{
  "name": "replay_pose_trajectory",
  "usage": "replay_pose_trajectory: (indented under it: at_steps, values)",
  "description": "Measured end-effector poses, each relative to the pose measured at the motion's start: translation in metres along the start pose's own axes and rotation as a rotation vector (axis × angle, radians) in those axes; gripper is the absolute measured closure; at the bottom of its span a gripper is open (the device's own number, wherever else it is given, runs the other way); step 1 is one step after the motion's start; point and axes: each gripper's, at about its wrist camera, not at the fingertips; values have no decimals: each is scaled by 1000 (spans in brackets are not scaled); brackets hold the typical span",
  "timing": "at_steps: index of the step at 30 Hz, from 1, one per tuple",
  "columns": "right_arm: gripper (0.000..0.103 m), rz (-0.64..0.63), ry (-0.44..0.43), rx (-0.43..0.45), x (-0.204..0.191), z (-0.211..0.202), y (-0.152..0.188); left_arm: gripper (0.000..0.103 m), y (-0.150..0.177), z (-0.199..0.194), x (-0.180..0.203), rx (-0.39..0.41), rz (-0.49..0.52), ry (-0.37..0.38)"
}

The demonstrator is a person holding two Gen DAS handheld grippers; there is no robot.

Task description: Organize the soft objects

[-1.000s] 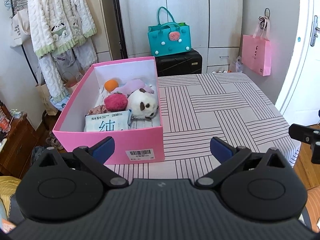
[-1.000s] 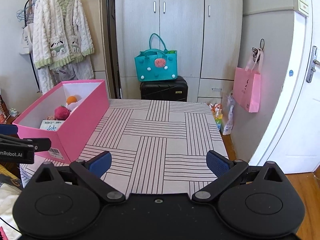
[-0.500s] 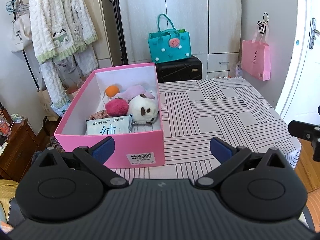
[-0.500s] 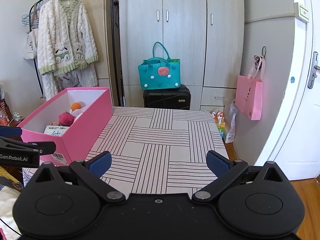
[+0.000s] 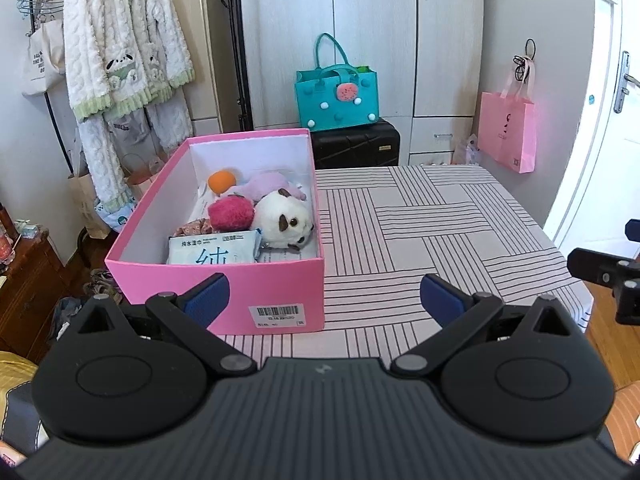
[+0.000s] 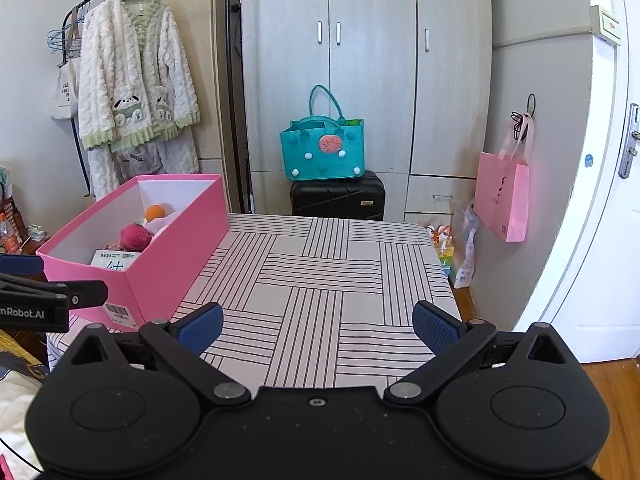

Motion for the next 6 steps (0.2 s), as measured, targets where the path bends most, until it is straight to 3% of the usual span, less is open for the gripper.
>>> replay_pose_trajectory:
  at_steps: [6]
  values:
    - [1,-5,-4,7,0,-1,0,0,1,-1,0,6,11,-16]
Point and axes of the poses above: each gripper's, at about its wrist camera, not at the fingertips, and z roughly the way its jaws point, x to its right, y to its underside, and after that the axes turned 15 degrees about x, right-handed
